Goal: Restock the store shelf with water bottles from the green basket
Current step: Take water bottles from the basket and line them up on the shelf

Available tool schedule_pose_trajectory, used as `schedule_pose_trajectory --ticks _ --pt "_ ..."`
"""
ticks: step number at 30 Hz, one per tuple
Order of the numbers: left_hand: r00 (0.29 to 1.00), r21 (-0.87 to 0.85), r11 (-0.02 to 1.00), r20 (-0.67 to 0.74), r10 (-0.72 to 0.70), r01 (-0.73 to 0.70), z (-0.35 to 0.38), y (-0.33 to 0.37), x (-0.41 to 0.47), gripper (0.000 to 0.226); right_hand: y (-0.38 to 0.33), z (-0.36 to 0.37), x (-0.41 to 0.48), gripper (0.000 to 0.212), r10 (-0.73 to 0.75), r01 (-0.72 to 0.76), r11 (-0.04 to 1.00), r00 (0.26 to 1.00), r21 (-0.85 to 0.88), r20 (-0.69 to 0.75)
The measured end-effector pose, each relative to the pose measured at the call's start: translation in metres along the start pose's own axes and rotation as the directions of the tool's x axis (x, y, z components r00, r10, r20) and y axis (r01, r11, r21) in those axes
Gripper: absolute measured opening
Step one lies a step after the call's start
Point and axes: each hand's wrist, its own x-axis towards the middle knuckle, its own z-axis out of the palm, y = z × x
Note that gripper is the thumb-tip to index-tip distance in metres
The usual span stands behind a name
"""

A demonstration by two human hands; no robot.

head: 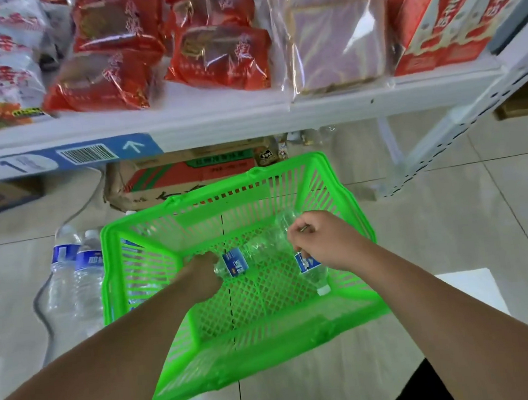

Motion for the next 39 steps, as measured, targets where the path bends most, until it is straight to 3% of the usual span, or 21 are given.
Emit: schedule_pose_trajectory --ticks 3,6,12,17,23,26,30,34,39 --pt "0.998 0.183 0.983 0.051 -0.025 0.016 0.02 -0.024 0.014 0.062 0.002 0.001 -0.005 0.013 -0.017 0.018 1.0 0.999 -0.017 0.03" --pt "0.997 0.237 0.972 0.077 -0.023 0.004 0.03 -0.03 0.031 0.068 0.005 -0.004 -0.005 0.013 -0.031 0.032 0.999 0.998 -0.022 0.049" --pt "1.0 0.214 0.977 0.01 -0.026 0.023 0.039 -0.034 0.051 0.044 0.009 -0.007 -0.009 0.013 -0.012 0.015 0.999 0.996 -0.038 0.087" --pt "0.996 0.246 0.969 0.081 -0.039 0.018 0.049 -0.02 0.043 0.043 0.01 -0.007 -0.014 0.011 -0.01 0.015 0.998 0.996 -0.055 0.092" --pt "0.985 0.16 0.987 0.173 -0.023 -0.005 0.04 -0.009 0.026 0.044 0.007 -0.008 -0.021 0.013 0.007 0.001 0.995 0.996 -0.101 0.087" --pt "0.994 0.055 0.997 0.094 0.053 -0.059 0.017 0.007 0.012 0.042 0.009 -0.009 -0.021 0.012 0.023 -0.018 0.994 0.999 -0.109 0.044" --pt "0.989 0.054 0.987 -0.015 0.15 -0.149 -0.017 0.047 -0.016 0.035 0.01 0.009 -0.025 0.007 0.035 -0.036 0.998 0.999 -0.06 -0.028" --pt "0.97 0.168 0.965 -0.104 0.219 -0.2 -0.06 0.077 -0.033 0.031 -0.008 0.01 -0.024 0.029 0.007 0.003 0.984 0.998 -0.176 0.057" --pt "0.93 0.292 0.901 -0.085 0.358 -0.32 -0.13 0.105 -0.105 0.036 -0.074 -0.014 -0.044 0.059 -0.059 0.085 0.965 0.992 -0.247 0.113"
